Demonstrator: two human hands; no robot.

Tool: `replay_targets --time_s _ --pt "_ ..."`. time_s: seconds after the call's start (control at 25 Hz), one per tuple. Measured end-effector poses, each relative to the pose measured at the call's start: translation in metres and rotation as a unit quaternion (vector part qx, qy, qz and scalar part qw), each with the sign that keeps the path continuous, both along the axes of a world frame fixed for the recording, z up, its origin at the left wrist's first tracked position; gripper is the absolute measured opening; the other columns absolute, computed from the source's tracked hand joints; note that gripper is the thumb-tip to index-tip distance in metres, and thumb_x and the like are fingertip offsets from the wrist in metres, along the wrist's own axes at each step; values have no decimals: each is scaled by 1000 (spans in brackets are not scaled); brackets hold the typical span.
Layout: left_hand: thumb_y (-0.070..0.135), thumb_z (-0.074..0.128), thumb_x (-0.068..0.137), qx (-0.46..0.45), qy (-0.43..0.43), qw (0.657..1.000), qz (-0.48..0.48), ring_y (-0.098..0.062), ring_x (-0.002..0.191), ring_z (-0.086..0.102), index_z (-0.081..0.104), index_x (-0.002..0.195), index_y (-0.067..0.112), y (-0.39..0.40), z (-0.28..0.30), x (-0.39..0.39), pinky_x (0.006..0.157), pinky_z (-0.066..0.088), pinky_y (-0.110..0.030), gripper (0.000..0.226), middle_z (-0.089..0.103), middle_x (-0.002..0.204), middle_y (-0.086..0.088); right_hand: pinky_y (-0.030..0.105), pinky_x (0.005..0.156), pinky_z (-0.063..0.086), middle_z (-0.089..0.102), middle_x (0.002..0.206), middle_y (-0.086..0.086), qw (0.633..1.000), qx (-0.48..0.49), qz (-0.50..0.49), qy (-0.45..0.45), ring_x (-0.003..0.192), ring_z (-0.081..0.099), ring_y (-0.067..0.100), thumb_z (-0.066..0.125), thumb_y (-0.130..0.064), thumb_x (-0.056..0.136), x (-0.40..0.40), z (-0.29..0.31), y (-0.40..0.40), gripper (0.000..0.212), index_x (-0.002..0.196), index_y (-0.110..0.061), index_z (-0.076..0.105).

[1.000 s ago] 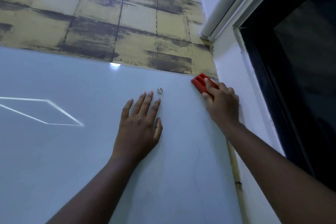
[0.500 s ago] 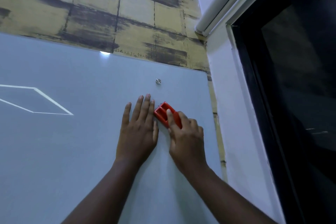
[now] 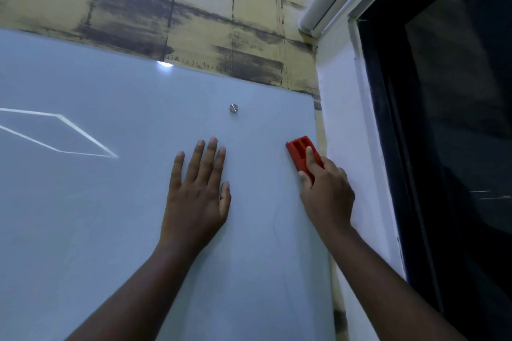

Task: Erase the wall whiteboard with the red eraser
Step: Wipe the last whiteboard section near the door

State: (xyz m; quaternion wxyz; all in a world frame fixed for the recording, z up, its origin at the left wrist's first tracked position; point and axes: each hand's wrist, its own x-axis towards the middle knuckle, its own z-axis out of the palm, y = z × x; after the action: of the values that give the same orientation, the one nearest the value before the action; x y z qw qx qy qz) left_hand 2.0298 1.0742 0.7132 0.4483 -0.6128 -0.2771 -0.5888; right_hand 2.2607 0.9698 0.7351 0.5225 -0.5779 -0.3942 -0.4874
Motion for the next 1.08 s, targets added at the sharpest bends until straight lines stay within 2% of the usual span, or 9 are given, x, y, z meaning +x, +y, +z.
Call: replay_targets --time_s 0.12,0.2,0.36,0.44,0.56,0.64,0.76,0.96,1.08 --pt "34 35 107 -12 -2 1000 4 -29 164 11 20 168 7 -1 -9 0 130 17 -60 68 14 177 -12 44 75 55 65 130 11 999 22 -16 -30 92 60 36 70 -18 91 -19 -29 13 63 151 -19 52" --pt "35 35 107 -23 -4 1000 5 -29 165 9 19 168 9 -2 -17 1 130 16 -60 69 12 177 -12 44 75 53 63 132 14 995 36 -32 -92 93 60 36 70 -11 86 -40 -68 24 66 150 -16 53" --pt "36 36 108 -43 -7 999 14 -31 165 7 17 169 10 -6 -39 3 130 15 -61 69 8 178 -13 47 86 54 58 138 16 982 -14 -22 -185 107 60 35 51 -8 95 -60 -134 20 60 154 -15 47" --pt "36 36 108 -51 -7 999 16 -31 165 6 17 169 10 -7 -54 1 130 15 -61 69 7 178 -13 46 84 55 60 135 16 978 -41 -17 -204 106 61 34 47 -14 99 -53 -148 12 54 153 -15 48" --pt "36 36 108 -58 -8 998 16 -32 164 9 19 169 10 -9 -78 1 130 16 -61 68 10 177 -13 44 73 58 65 126 10 972 -64 21 -227 97 63 29 67 -18 96 -41 -141 3 56 150 -20 51" --pt "35 37 108 -57 -10 998 17 -33 164 12 23 168 10 -10 -89 0 129 18 -62 66 13 177 -13 43 68 58 67 120 4 978 -63 53 -191 91 64 27 78 -23 90 -29 -125 -4 63 148 -25 54" --pt "35 35 109 -63 -7 998 17 -33 164 14 24 168 11 -13 -103 -2 128 19 -63 65 14 177 -13 40 67 58 67 119 -2 992 -71 85 -68 96 63 24 74 -36 92 -5 -105 -19 68 153 -25 48" --pt "35 36 108 -74 -11 997 15 -33 164 14 24 168 11 -15 -131 -2 128 19 -63 66 13 177 -13 41 76 57 68 118 5 990 -27 104 91 102 64 28 67 -40 95 8 -143 -22 61 148 -13 52" --pt "35 38 107 -80 -15 997 15 -33 163 15 25 167 9 -16 -141 -1 128 19 -63 67 14 177 -13 43 77 58 69 118 8 983 -6 128 129 100 64 32 73 -36 92 -14 -157 -7 59 143 -10 58"
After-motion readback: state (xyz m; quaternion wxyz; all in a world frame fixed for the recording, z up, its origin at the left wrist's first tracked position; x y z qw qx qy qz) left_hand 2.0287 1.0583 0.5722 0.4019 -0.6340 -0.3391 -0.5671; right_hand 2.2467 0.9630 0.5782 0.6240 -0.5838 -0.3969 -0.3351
